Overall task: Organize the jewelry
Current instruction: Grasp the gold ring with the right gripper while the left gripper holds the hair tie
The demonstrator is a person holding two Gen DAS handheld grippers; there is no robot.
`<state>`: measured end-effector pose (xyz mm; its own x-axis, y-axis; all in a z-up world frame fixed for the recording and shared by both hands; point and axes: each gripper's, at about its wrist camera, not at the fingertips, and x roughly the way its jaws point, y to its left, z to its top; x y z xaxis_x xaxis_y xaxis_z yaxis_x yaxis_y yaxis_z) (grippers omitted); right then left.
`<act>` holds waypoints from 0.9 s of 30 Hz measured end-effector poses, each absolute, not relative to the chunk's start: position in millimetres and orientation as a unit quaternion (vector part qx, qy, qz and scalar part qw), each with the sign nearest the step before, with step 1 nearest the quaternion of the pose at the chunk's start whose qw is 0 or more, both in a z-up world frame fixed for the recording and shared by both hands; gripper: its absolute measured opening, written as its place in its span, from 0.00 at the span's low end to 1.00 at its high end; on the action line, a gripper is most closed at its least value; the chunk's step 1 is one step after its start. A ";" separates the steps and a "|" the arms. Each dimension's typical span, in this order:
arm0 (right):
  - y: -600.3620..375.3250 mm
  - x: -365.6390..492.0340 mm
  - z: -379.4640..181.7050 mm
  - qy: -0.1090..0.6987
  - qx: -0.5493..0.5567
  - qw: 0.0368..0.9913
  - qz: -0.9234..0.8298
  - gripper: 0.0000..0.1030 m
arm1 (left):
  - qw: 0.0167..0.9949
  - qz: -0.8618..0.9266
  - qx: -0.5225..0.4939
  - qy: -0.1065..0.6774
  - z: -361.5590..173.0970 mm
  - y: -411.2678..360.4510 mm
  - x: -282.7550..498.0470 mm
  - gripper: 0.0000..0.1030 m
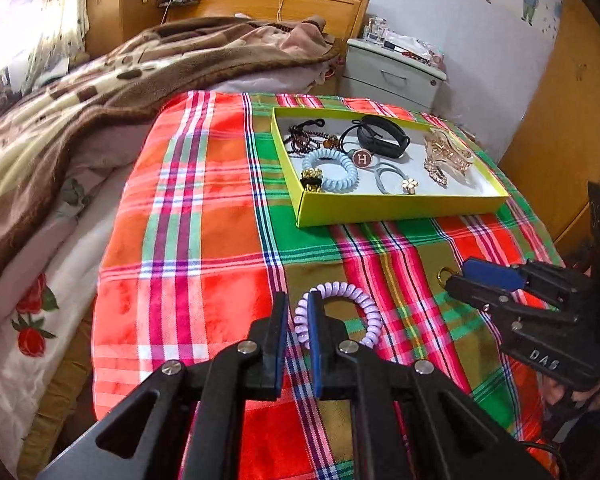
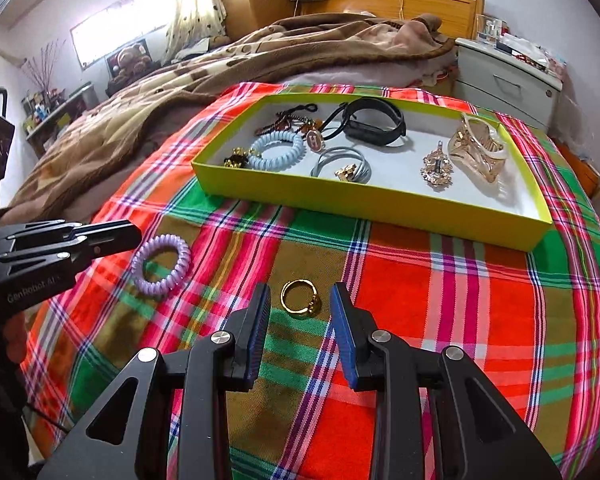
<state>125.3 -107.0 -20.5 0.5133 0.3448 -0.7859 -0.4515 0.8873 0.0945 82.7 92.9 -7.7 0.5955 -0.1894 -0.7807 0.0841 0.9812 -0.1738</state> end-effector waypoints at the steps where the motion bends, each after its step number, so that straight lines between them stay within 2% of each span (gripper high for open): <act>1: -105.3 125.1 -21.4 0.438 -0.067 0.868 0.226 0.31 | 0.888 -0.082 -0.068 0.447 -9.3 93.9 84.1 0.10; 5: -99.7 124.2 -24.5 0.436 -0.086 0.870 0.215 0.31 | 0.886 -0.074 -0.057 0.454 -14.5 91.5 86.1 0.14; 7: -96.1 122.9 -25.0 0.432 -0.097 0.872 0.210 0.31 | 0.882 -0.081 -0.056 0.461 -17.3 89.3 87.1 0.22; 12: -93.7 119.7 -25.5 0.429 -0.110 0.873 0.207 0.31 | 0.883 -0.075 -0.028 0.462 -19.8 81.3 86.3 0.24; 16: -91.3 115.5 -25.3 0.427 -0.114 0.872 0.211 0.22 | 0.888 -0.068 0.004 0.455 -20.5 73.1 85.1 0.25; 19: -90.8 113.8 -25.0 0.425 -0.117 0.873 0.210 0.22 | 0.890 -0.061 0.025 0.450 -20.9 68.5 84.2 0.26; 24: -94.8 112.6 -22.4 0.421 -0.106 0.877 0.208 0.22 | 0.890 -0.055 0.017 0.452 -20.3 70.1 85.7 0.24; 25: -95.6 112.3 -21.6 0.420 -0.103 0.877 0.208 0.22 | 0.891 -0.052 0.021 0.450 -20.6 69.2 85.2 0.15; 26: -96.9 112.3 -21.1 0.419 -0.100 0.878 0.207 0.22 | 0.892 -0.051 0.018 0.449 -20.5 69.6 85.1 0.11; 27: -97.7 112.1 -21.1 0.419 -0.098 0.879 0.206 0.22 | 0.892 -0.053 0.012 0.449 -20.5 70.4 85.4 0.11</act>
<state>112.1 -97.7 -21.1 0.5638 0.2802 -0.7769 -0.4440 0.8960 0.0009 85.4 70.4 -20.5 0.5915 -0.0839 -0.8019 0.1054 0.9941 -0.0262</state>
